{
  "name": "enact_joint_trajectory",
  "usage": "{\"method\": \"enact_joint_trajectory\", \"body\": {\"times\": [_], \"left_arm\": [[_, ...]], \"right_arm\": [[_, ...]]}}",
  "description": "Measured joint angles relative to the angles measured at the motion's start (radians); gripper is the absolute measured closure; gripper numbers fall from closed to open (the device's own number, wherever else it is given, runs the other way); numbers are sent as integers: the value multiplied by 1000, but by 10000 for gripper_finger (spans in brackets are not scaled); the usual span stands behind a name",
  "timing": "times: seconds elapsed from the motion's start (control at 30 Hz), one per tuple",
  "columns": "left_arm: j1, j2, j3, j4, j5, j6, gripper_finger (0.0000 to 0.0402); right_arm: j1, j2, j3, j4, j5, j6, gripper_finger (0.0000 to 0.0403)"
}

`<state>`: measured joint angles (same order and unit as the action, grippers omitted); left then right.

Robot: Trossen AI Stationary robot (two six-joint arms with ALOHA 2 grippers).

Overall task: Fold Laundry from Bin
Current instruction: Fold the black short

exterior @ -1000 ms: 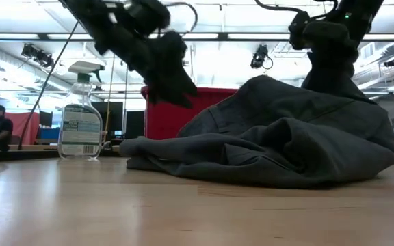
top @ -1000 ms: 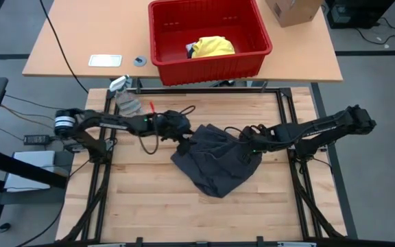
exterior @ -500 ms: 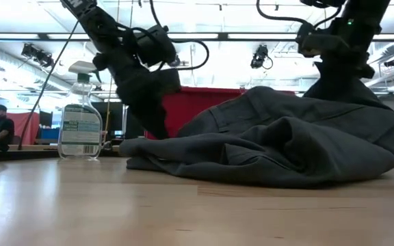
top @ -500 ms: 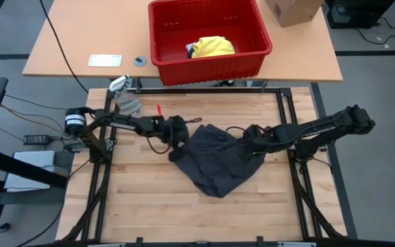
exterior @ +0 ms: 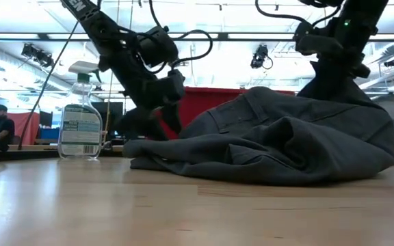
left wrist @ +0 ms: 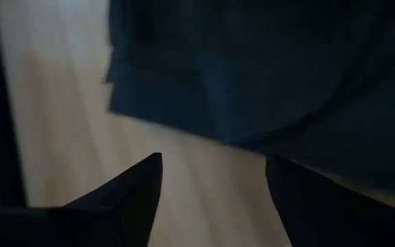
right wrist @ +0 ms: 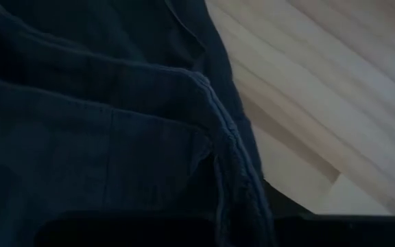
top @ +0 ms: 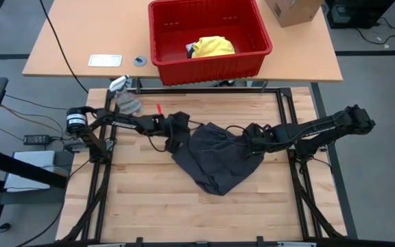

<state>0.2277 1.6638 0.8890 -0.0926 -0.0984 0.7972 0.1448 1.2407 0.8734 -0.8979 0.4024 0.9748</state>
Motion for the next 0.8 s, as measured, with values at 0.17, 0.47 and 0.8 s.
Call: {"method": "enact_joint_trajectory", "body": {"times": [0.17,0.47,0.8], "left_arm": [[48,38,0,41,35,132,192],[49,103,-1,52,112,195,223],[48,125,-1,128,186,249,224]], "right_arm": [[-2,0,0,33,-1,21,385],[-19,0,0,36,-24,51,384],[-24,0,0,37,-80,70,384]]}}
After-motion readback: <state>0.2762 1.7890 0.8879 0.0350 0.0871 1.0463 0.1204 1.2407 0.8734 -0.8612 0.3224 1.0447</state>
